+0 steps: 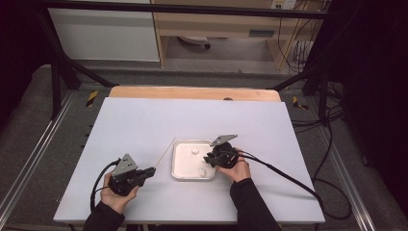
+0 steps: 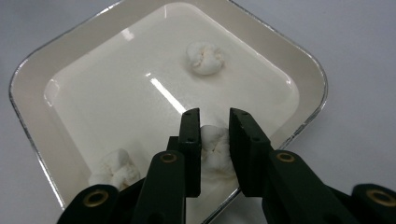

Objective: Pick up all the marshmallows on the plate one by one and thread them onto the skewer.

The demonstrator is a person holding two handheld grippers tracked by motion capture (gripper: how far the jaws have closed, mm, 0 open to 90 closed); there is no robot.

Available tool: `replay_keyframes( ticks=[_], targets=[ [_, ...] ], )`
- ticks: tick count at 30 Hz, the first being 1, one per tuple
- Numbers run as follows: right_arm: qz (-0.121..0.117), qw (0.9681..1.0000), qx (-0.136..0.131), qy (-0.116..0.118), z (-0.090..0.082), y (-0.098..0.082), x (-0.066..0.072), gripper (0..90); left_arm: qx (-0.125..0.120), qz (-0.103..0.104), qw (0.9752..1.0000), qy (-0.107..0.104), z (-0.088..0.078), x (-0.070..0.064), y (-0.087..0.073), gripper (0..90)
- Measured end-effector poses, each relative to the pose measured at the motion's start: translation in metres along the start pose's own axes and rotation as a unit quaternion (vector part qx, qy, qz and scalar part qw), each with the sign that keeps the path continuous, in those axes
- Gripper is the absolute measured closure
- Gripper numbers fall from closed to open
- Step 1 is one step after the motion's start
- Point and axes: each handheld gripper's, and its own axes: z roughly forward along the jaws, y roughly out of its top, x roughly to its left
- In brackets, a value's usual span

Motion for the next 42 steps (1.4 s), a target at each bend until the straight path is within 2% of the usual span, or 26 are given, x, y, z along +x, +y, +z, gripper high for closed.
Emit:
replay_keyframes(
  ticks=[3,7,14,17,20,22,29,31,34,42],
  targets=[
    [0.009,0.9996,-0.023,0.015,-0.010,0.003,0.002,75.9,-0.001,0.001,1.0000,-0.003,0.001,-0.002,0.000,88.9],
    [0.020,0.9967,-0.068,0.039,-0.027,0.009,0.005,76.0,-0.005,0.003,1.0000,-0.005,0.002,-0.005,0.001,88.8],
    [0.033,0.9883,-0.132,0.069,-0.055,0.016,0.009,76.4,-0.010,0.008,0.9999,-0.009,0.005,-0.010,0.002,88.8],
    [0.045,0.9827,-0.159,0.084,-0.063,0.020,0.009,76.6,-0.013,0.011,0.9998,-0.011,0.006,-0.012,0.002,88.8],
    [0.062,0.9755,-0.186,0.100,-0.071,0.024,0.009,77.0,-0.016,0.015,0.9997,-0.013,0.007,-0.015,0.002,88.8],
    [0.065,0.9723,-0.199,0.103,-0.075,0.026,0.008,77.2,-0.017,0.018,0.9996,-0.016,0.008,-0.017,0.003,88.8],
    [0.079,0.9619,-0.225,0.133,-0.077,0.040,0.013,77.5,-0.022,0.026,0.9992,-0.022,0.010,-0.022,0.004,88.9],
    [0.077,0.9614,-0.226,0.136,-0.076,0.045,0.015,77.6,-0.023,0.028,0.9991,-0.023,0.010,-0.024,0.004,88.9],
    [0.083,0.9581,-0.232,0.146,-0.073,0.050,0.016,77.8,-0.024,0.031,0.9989,-0.026,0.011,-0.026,0.004,88.9],
    [0.089,0.9569,-0.227,0.158,-0.067,0.056,0.016,78.0,-0.022,0.039,0.9986,-0.029,0.011,-0.028,0.004,88.9]
  ],
)
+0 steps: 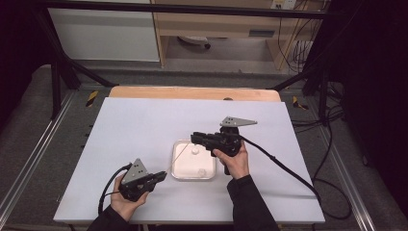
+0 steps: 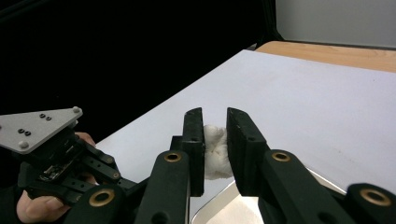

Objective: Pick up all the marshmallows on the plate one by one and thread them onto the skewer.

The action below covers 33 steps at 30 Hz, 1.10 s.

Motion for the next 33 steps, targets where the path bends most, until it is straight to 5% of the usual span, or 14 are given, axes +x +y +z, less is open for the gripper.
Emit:
replay_keyframes(
  ticks=[20,33],
  targets=[
    [0.028,0.9991,-0.002,0.032,0.008,-0.005,-0.002,79.5,-0.013,0.010,0.9999,-0.004,-0.001,-0.003,0.000,88.9],
    [0.044,0.9979,-0.032,0.035,0.014,-0.013,0.006,81.3,-0.025,-0.018,0.9995,-0.004,0.000,-0.003,-0.004,89.0]
  ],
)
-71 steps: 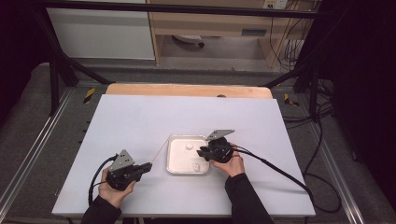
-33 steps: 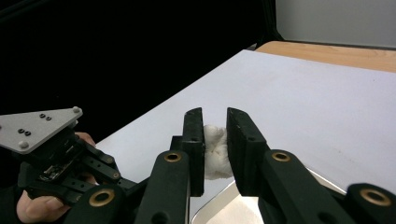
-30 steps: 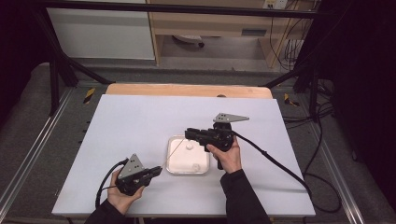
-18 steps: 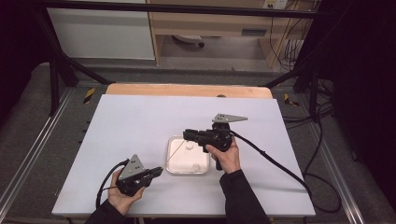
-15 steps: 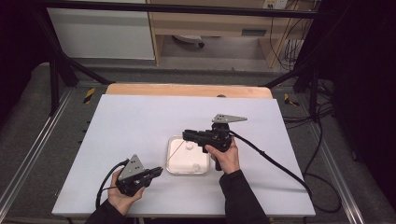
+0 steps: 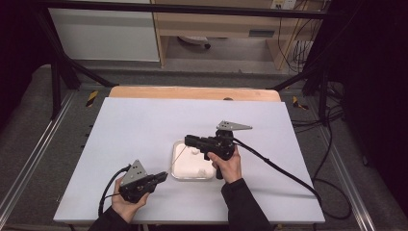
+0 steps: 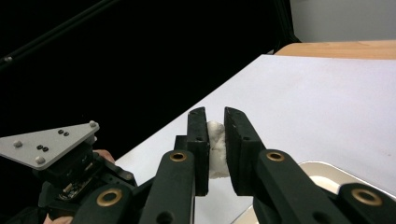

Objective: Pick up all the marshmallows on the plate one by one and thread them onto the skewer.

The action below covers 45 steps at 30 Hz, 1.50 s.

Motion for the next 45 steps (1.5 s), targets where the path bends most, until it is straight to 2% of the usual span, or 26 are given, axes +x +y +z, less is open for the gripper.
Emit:
replay_keyframes(
  ticks=[18,24,28,36,45],
  targets=[
    [0.006,0.9995,-0.029,0.014,0.007,-0.010,0.003,81.5,-0.009,0.009,0.9998,0.012,0.000,-0.003,-0.001,89.1],
    [0.011,0.9989,-0.035,0.029,0.008,-0.013,0.004,81.6,-0.009,0.015,0.9997,0.014,0.001,-0.005,-0.001,89.1],
    [0.015,0.9987,-0.035,0.033,0.009,-0.014,0.005,81.6,-0.009,0.019,0.9996,0.018,0.000,-0.006,-0.001,89.2],
    [0.009,0.9989,-0.031,0.034,0.009,-0.016,0.006,81.8,-0.009,0.024,0.9995,0.017,0.000,-0.006,0.000,89.2],
    [0.001,0.9994,-0.016,0.030,0.011,-0.020,0.006,81.8,-0.004,0.023,0.9995,0.019,0.000,-0.006,0.000,89.2]
  ],
)
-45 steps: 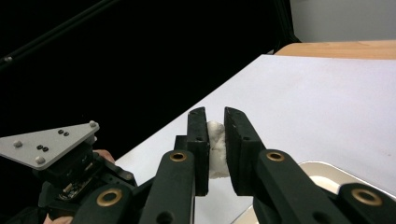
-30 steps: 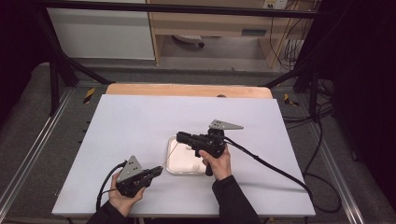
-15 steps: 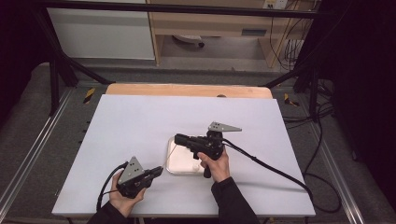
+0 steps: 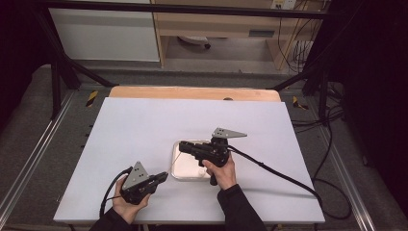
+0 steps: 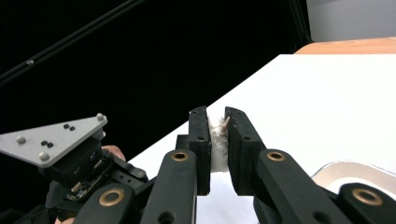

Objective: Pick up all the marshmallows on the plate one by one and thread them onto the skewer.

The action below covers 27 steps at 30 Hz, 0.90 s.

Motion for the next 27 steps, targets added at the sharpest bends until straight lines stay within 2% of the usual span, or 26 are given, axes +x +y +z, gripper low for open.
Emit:
replay_keyframes(
  ticks=[1,2,3,4,5,6,9,14,15,17,19,21,23,25,27],
  targets=[
    [-0.001,1.0000,0.004,-0.001,0.001,-0.001,0.000,81.8,-0.015,-0.004,0.9998,-0.010,-0.001,0.000,0.001,89.2],
    [0.008,0.9994,0.034,0.008,0.003,-0.003,0.000,81.2,-0.023,-0.006,0.9997,-0.010,-0.003,-0.001,0.007,89.2],
    [0.003,0.9983,0.055,0.017,0.011,-0.011,0.001,80.9,-0.023,0.018,0.9995,0.011,-0.002,-0.004,0.012,89.2],
    [0.006,0.9980,0.058,0.023,0.017,-0.018,0.004,81.1,-0.014,0.021,0.9994,0.022,0.000,-0.006,0.012,89.2],
    [-0.004,0.9982,0.057,0.019,0.021,-0.022,0.007,81.1,-0.016,0.015,0.9995,0.020,0.002,-0.004,0.010,89.2],
    [-0.007,0.9983,0.056,0.014,0.023,-0.024,0.007,80.8,-0.012,0.001,0.9999,0.010,0.001,-0.002,0.008,89.2],
    [-0.002,0.9980,0.062,0.015,0.024,-0.025,0.005,80.2,-0.013,-0.007,0.9999,0.004,0.001,0.000,0.007,89.1],
    [-0.001,0.9977,0.067,0.007,0.023,-0.025,0.006,79.6,-0.016,-0.010,0.9998,0.002,0.004,0.000,0.007,89.0],
    [0.002,0.9974,0.071,0.011,0.024,-0.026,0.005,79.4,-0.028,-0.011,0.9995,-0.007,0.005,0.001,0.008,89.1],
    [0.013,0.9958,0.087,0.023,0.029,-0.032,0.005,79.3,-0.026,-0.004,0.9997,0.001,0.007,0.000,0.010,89.0],
    [-0.002,0.9968,0.079,0.009,0.029,-0.035,0.007,79.3,-0.025,-0.013,0.9996,-0.005,0.009,0.000,0.008,89.0],
    [0.002,0.9966,0.082,0.011,0.029,-0.035,0.006,78.4,-0.024,-0.012,0.9996,-0.005,0.008,0.001,0.008,89.0],
    [-0.005,0.9972,0.074,0.006,0.028,-0.033,0.007,74.3,-0.019,-0.013,0.9997,0.000,0.008,0.002,0.008,89.0],
    [-0.012,0.9976,0.068,-0.003,0.024,-0.028,0.009,66.6,-0.017,-0.030,0.9994,-0.004,0.007,0.005,0.005,89.0],
    [-0.026,0.9974,0.067,-0.011,0.018,-0.022,0.010,58.7,-0.013,-0.037,0.9992,0.004,0.005,0.008,0.004,89.0]
  ],
)
